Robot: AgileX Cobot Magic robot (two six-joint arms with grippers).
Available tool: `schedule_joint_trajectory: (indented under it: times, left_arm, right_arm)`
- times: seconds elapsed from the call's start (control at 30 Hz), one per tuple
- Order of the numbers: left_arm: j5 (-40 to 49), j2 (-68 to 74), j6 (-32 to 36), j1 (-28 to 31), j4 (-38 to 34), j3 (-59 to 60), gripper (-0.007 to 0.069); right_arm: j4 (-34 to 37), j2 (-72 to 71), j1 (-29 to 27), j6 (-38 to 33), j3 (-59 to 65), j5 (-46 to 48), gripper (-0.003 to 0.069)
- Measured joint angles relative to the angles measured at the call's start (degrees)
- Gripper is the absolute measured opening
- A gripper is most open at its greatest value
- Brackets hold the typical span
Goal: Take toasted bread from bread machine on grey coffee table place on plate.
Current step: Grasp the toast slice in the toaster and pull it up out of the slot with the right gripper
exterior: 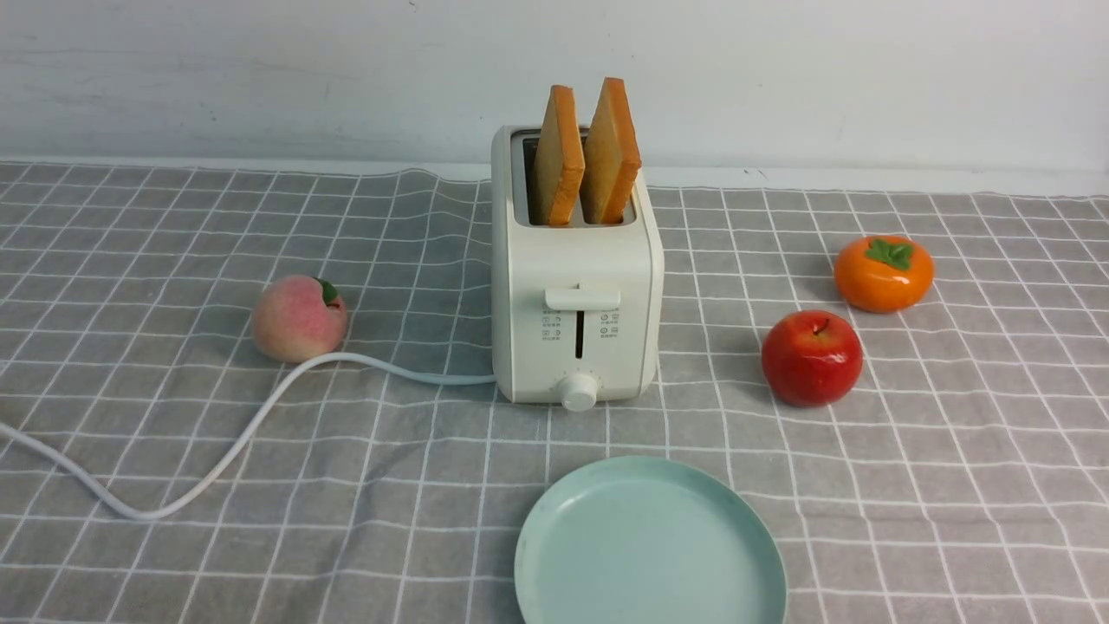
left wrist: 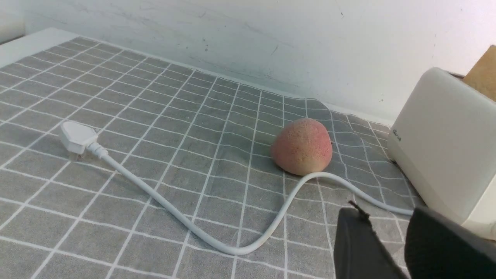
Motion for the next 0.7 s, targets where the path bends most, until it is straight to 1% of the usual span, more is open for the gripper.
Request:
schedule_joint_trajectory:
  times: [0.2, 0.3, 0.37, 0.4, 0.43, 0.47, 0.53, 0.6, 0.7]
  left_arm:
    - [-0.9, 0.0, -0.5, 0.0, -0.5, 0.0, 0.0196]
    - [-12.0, 0.0, -7.4, 0.0, -5.4, 0.1, 0.02]
    - [-19.9, 0.0, -12.4, 0.0, -8.1, 0.1, 0.02]
    - [-23.9, 0.0, -14.2, 0.0, -8.9, 0.1, 0.0201]
    - [-25.3, 0.0, -14.5, 0.0, -9.1, 0.1, 0.0202]
    - [-29.6, 0.0, -16.3, 0.0, -9.1, 0.1, 0.0204]
    - [-30.4, 0.0, -17.3, 0.0, -7.8, -0.9, 0.0207]
    - [-29.6, 0.0, -17.5, 0.0, -6.1, -2.9, 0.0209]
    - [-26.3, 0.9, -17.9, 0.0, -0.8, -11.3, 0.0214]
  right_arm:
    - [0.0, 0.0, 0.0, 0.0, 0.0, 0.0, 0.024]
    - [-0.2, 0.0, 0.0, -0.3, 0.0, -3.5, 0.024]
    - [0.0, 0.0, 0.0, 0.8, 0.0, -8.8, 0.024]
    - [0.3, 0.0, 0.0, 2.0, 0.0, -12.1, 0.024]
    - [0.4, 0.0, 0.0, 2.0, 0.0, -12.1, 0.024]
    - [1.2, 0.0, 0.0, 5.0, 0.0, -18.0, 0.024]
    - [2.1, 0.1, 0.0, 7.9, -1.4, -20.0, 0.024]
    - [2.1, 0.4, 0.0, 9.6, -2.9, -19.4, 0.024]
    - [2.9, 4.5, 0.0, 14.0, -12.4, -14.3, 0.024]
